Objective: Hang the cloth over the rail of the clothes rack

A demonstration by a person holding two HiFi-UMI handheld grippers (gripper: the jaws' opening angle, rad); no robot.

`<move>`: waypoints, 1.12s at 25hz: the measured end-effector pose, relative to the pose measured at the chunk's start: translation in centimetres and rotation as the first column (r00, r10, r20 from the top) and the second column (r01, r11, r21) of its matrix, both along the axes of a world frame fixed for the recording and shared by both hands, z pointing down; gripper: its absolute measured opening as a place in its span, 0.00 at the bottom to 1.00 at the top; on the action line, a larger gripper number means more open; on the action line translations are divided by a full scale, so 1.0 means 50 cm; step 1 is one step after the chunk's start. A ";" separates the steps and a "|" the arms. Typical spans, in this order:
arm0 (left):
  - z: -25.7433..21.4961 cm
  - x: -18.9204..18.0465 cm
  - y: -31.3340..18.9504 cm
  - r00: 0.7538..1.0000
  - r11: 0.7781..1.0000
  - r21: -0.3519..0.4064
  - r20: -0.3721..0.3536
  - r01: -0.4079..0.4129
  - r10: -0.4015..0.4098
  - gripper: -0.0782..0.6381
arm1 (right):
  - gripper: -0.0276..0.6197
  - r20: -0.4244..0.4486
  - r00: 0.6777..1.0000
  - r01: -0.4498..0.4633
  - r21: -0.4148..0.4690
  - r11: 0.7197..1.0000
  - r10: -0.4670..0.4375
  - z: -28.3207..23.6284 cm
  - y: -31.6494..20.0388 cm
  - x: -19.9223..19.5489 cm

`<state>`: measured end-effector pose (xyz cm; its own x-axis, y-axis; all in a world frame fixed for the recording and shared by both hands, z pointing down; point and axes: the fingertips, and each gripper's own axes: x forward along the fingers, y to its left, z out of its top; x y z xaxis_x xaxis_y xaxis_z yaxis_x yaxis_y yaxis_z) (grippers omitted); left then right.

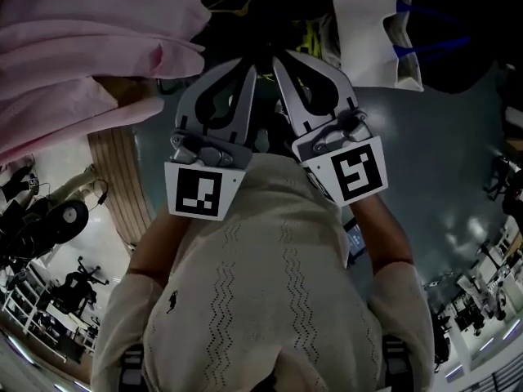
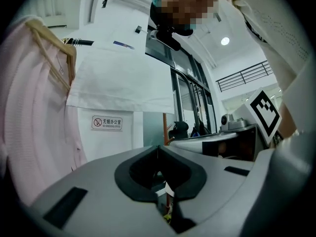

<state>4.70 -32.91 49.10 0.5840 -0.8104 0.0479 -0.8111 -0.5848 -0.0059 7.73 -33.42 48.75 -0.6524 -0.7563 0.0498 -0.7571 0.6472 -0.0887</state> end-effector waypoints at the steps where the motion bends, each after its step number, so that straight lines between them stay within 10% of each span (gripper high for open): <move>1: 0.000 -0.001 0.002 1.000 1.000 -0.001 0.000 0.003 -0.003 0.13 | 0.07 -0.001 1.000 0.001 0.006 1.000 -0.001 -0.004 0.001 -0.002; 28: 0.022 0.007 -0.023 0.998 0.997 -0.016 0.004 0.071 -0.070 0.13 | 0.07 0.022 0.999 0.038 -0.041 0.998 -0.037 0.016 0.002 0.004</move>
<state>5.05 -34.06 50.19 0.5252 -0.8486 0.0632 -0.8503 -0.5262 0.0001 7.92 -33.32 49.53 -0.6813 -0.7290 0.0665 -0.7301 0.6704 -0.1324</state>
